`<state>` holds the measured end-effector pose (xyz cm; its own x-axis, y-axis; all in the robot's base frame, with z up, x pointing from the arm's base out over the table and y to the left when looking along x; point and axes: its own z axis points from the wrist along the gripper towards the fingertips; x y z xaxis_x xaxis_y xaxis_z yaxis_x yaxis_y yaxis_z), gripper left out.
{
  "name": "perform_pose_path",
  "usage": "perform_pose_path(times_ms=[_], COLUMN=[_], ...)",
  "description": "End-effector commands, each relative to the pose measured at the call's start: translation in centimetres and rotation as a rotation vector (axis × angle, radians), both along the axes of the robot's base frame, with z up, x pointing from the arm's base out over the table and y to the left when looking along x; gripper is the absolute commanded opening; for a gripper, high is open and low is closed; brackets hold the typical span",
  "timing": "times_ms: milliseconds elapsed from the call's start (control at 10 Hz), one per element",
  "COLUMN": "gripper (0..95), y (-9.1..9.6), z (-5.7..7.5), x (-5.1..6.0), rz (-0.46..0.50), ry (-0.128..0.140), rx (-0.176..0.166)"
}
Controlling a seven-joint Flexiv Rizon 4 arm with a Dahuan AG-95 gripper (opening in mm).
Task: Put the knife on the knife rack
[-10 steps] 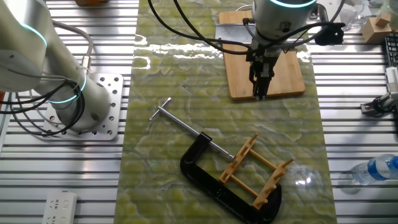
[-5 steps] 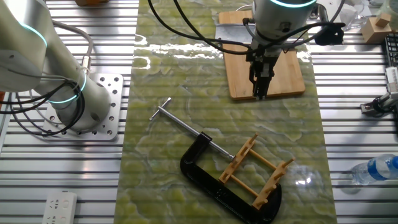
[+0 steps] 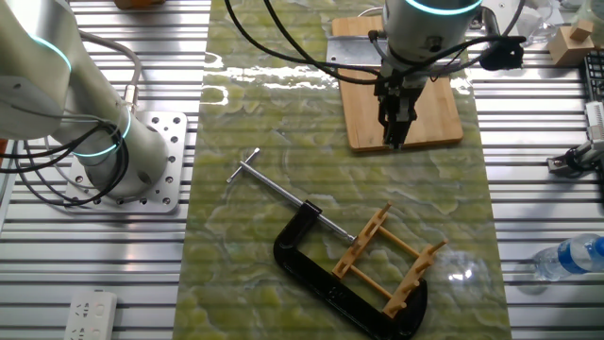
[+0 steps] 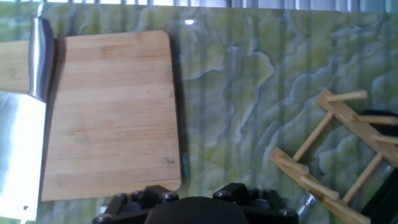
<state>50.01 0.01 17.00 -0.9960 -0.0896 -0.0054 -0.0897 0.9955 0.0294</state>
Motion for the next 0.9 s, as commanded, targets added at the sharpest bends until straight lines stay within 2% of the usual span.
perform_pose_path(times_ms=[100,900], gripper=[0.0,0.0], y=[-0.01,-0.01], z=[0.00,0.00], x=[-0.01,-0.01], rz=[0.071,0.058], ry=[0.007,0.015], rx=[0.035,0.027])
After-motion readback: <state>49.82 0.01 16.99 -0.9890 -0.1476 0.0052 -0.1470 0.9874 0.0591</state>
